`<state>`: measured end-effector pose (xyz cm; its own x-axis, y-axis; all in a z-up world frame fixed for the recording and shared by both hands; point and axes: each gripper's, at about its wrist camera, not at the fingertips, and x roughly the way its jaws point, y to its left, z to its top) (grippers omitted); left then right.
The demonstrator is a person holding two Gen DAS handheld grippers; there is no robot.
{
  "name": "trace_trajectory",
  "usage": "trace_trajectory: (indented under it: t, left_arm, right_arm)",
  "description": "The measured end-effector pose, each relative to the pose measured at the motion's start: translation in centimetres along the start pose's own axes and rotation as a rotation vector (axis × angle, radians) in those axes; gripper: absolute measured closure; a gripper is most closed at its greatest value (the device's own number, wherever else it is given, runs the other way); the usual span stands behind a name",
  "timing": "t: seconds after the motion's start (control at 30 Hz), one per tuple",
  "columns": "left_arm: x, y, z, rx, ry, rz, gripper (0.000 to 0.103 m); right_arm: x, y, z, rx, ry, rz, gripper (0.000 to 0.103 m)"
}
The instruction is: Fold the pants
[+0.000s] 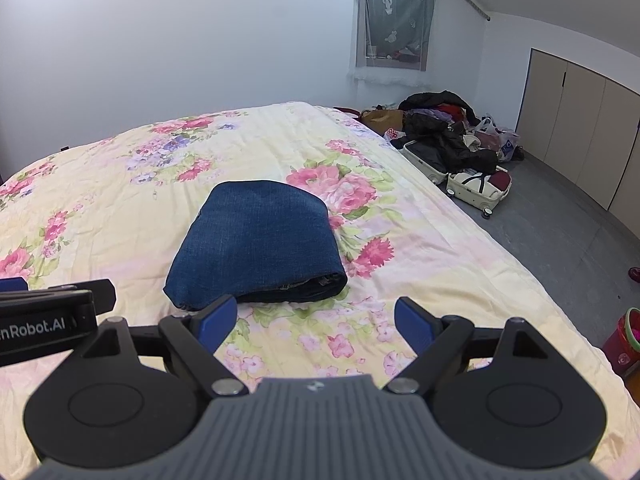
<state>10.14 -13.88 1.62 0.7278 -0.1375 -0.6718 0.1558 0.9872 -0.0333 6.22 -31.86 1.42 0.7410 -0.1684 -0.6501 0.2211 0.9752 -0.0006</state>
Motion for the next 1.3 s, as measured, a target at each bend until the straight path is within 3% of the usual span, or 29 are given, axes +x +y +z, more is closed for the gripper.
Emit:
trace_trajectory:
  t: [1.3]
  left_arm:
    - [-0.3,-0.5,0.0,-0.015,0.0,-0.004,0.0]
  right_arm:
    - [-1.5,0.8,-0.5,0.014,-0.006,-0.029,0.021]
